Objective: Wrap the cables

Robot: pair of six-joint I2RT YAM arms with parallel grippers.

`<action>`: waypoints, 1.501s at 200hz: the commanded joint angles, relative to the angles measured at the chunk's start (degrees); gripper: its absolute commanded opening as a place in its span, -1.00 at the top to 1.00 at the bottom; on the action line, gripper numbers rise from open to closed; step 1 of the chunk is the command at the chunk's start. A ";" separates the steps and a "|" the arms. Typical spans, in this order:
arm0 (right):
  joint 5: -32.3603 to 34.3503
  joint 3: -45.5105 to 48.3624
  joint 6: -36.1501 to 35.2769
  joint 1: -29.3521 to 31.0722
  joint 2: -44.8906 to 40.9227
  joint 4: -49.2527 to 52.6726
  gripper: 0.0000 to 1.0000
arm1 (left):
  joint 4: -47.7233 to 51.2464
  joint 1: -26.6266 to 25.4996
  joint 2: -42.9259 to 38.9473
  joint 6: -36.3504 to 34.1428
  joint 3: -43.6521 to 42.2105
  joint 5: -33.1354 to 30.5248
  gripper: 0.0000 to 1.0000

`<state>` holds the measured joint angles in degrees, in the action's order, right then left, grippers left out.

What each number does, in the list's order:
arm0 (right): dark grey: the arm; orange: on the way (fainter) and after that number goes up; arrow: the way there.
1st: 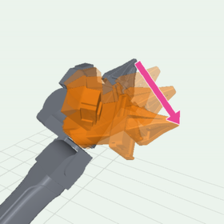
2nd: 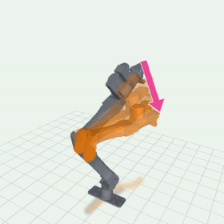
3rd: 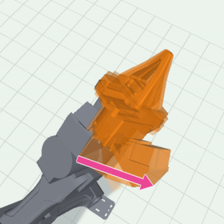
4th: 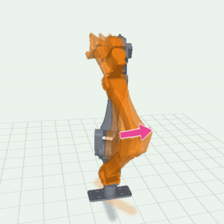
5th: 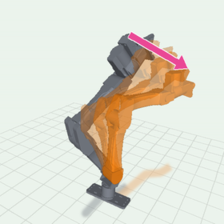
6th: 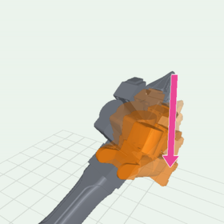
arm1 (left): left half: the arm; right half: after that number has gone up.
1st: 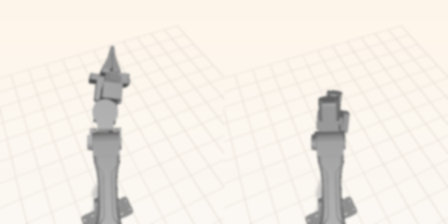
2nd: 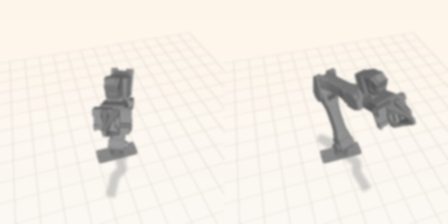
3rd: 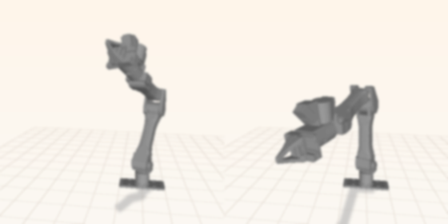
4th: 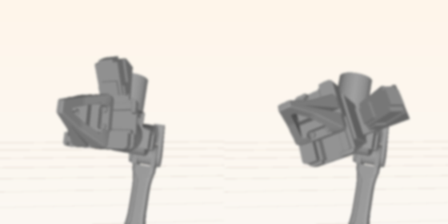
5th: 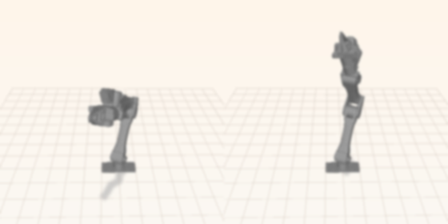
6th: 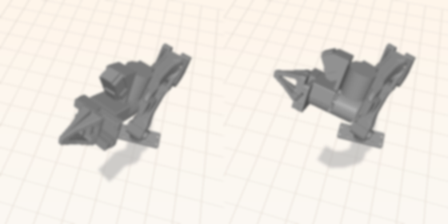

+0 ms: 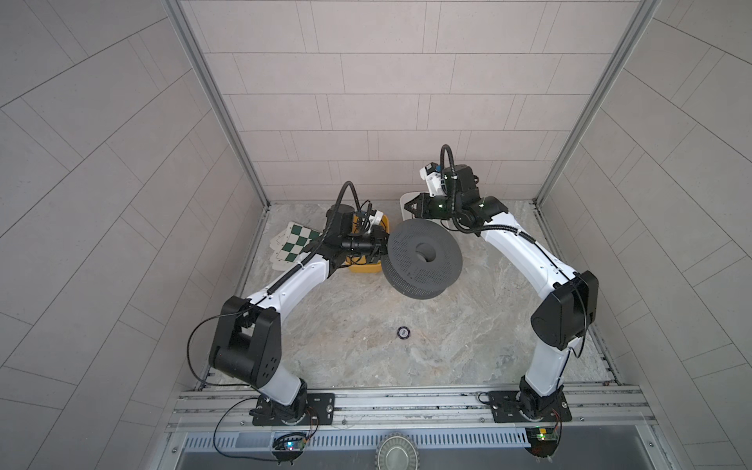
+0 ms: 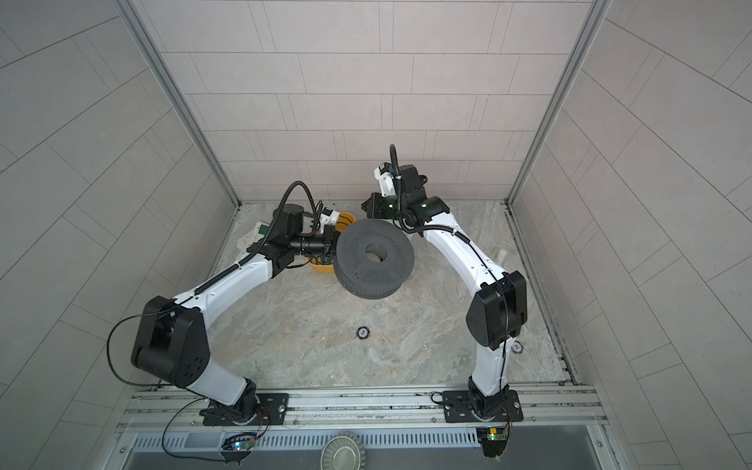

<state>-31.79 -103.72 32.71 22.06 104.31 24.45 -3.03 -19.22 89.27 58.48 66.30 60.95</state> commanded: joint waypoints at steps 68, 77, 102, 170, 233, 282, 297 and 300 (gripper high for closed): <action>-13.96 14.64 14.71 -7.25 -11.16 -7.43 1.00 | -31.69 3.24 -0.31 17.87 -3.15 5.95 1.00; -13.83 15.95 15.45 -7.79 -11.76 -8.18 1.00 | -35.69 3.54 0.30 21.26 -3.42 6.11 1.00; -13.21 19.23 16.77 -9.27 -12.93 -10.08 1.00 | -44.43 4.13 1.59 28.88 -3.36 6.47 1.00; -12.24 28.07 24.73 -9.40 -15.50 -22.41 1.00 | -37.78 4.39 1.43 27.04 -0.87 5.38 1.00; -13.92 27.13 28.50 -9.63 -15.57 -22.86 1.00 | -18.70 4.66 -0.18 17.65 4.34 4.12 1.00; -14.66 27.41 31.09 -9.67 -15.54 -25.06 1.00 | -16.13 4.72 0.13 16.41 5.47 4.48 1.00; -15.13 28.33 32.74 -9.76 -15.72 -27.35 1.00 | -16.77 4.71 0.28 16.89 5.53 4.44 1.00; -15.21 28.39 32.84 -9.72 -15.80 -27.41 1.00 | -16.91 4.73 0.27 16.97 5.51 4.45 1.00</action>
<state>-45.17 -75.85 62.28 12.10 89.97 0.56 -16.78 -14.85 91.70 75.57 68.99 64.95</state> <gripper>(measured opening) 0.048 0.070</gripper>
